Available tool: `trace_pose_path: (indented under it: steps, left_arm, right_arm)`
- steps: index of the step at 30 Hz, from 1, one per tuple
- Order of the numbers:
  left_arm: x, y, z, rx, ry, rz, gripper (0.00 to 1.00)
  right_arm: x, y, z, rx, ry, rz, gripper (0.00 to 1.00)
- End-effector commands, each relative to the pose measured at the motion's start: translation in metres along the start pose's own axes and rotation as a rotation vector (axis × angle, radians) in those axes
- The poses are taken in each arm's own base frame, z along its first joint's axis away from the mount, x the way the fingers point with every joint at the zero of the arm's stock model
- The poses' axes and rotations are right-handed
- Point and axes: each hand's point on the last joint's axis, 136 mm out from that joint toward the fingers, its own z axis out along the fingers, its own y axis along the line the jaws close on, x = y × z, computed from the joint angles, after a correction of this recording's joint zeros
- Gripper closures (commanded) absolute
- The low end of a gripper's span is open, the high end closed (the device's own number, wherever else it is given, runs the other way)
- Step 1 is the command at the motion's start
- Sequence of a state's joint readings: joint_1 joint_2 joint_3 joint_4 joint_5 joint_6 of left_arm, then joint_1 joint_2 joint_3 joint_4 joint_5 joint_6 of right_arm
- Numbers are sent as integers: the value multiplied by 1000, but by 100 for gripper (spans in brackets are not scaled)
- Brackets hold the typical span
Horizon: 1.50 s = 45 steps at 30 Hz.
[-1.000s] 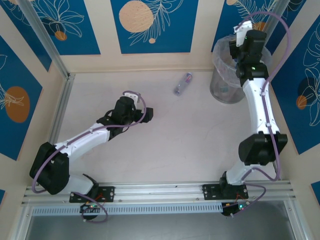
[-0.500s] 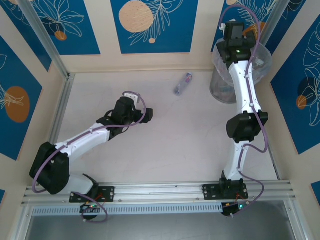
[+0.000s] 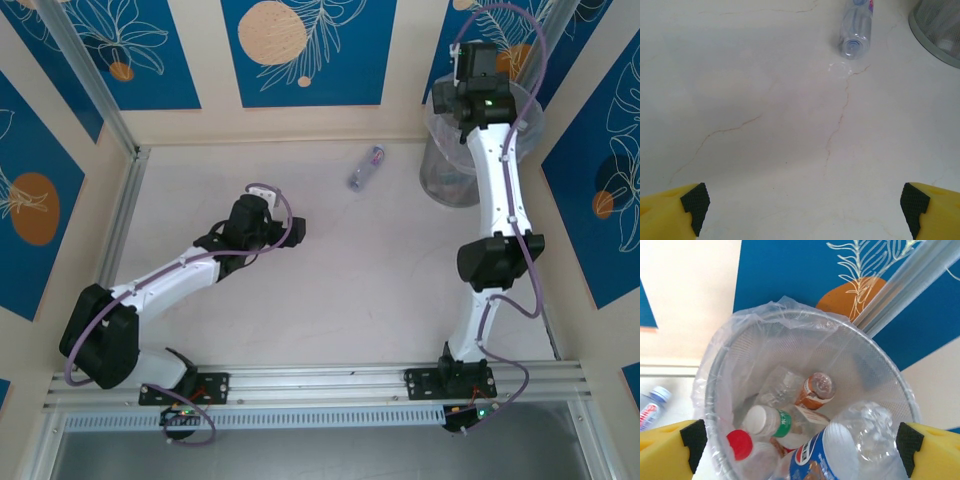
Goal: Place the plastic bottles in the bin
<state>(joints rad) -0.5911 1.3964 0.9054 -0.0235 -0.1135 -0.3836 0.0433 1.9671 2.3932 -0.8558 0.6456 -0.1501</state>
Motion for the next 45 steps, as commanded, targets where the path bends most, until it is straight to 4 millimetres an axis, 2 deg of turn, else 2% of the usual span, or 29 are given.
trace_pose_path:
  steps: [1, 5, 9, 14, 18, 23, 27, 31, 33, 35, 37, 41, 45]
  left_arm:
    - [3, 6, 3, -13, 2, 5, 1]
    - [6, 7, 4, -11, -4, 4, 1]
    - [7, 5, 9, 5, 0, 16, 1]
    - [5, 2, 12, 17, 0, 38, 1]
    - [7, 3, 16, 16, 10, 41, 1]
    - [10, 4, 20, 12, 20, 26, 1]
    - [12, 4, 24, 9, 34, 26, 1]
    - [11, 4, 28, 6, 39, 27, 1]
    - [12, 4, 30, 5, 44, 25, 1]
    - [12, 3, 32, 8, 51, 26, 1]
    - [12, 1, 35, 14, 58, 24, 1]
    - [13, -1, 37, 28, 60, 7, 1]
    - [16, -4, 39, 41, 72, -2, 1]
  right_arm:
    - [-1, -36, -38, -44, -30, 266, 1]
    - [19, -47, -51, -150, -52, 447, 0]
    - [43, -51, -48, -235, -9, 555, 0]
    - [44, -45, -36, -313, -48, 585, 0]
    - [42, -44, -20, -310, -73, 608, 0]
    - [42, -30, 0, -357, -61, 622, 0]
    - [50, -39, 24, -206, -41, 639, 1]
    - [57, -37, 42, -172, -40, 662, 1]
    - [49, -23, 50, -256, -57, 642, 0]
    - [33, -1, 51, -392, -90, 606, 0]
    - [16, 15, 49, -458, -132, 555, 0]
    - [-1, 21, 50, -472, -159, 506, 0]
    - [-4, 25, 41, -497, -154, 492, 0]
